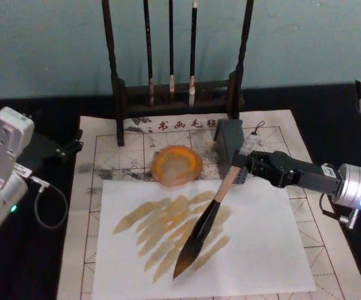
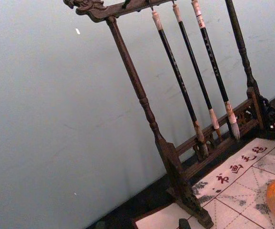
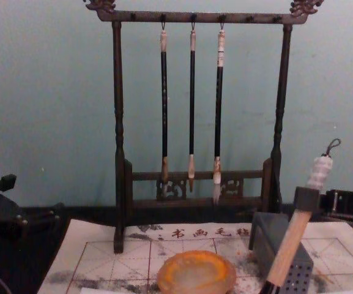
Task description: Pick up the brush from the inkstone, write on the paper, then place the brush back to its original position.
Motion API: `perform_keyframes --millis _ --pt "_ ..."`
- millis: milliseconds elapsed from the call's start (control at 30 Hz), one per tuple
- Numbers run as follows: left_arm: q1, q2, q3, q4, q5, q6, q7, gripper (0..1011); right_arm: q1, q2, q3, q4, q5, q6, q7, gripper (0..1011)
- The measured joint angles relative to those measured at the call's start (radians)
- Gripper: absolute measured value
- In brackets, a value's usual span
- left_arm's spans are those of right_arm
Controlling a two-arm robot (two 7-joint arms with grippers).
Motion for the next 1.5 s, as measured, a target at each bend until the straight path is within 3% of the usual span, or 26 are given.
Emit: perform_keyframes --millis 767,1500 --pt "0.000 0.000 0.000 0.000 0.000 0.000 0.000 1001 0.040 -0.012 -0.055 0.023 -0.019 0.008 0.009 188" --pt "0.000 0.000 0.000 0.000 0.000 0.000 0.000 1001 0.043 -0.024 -0.064 0.047 -0.025 0.003 -0.003 188"
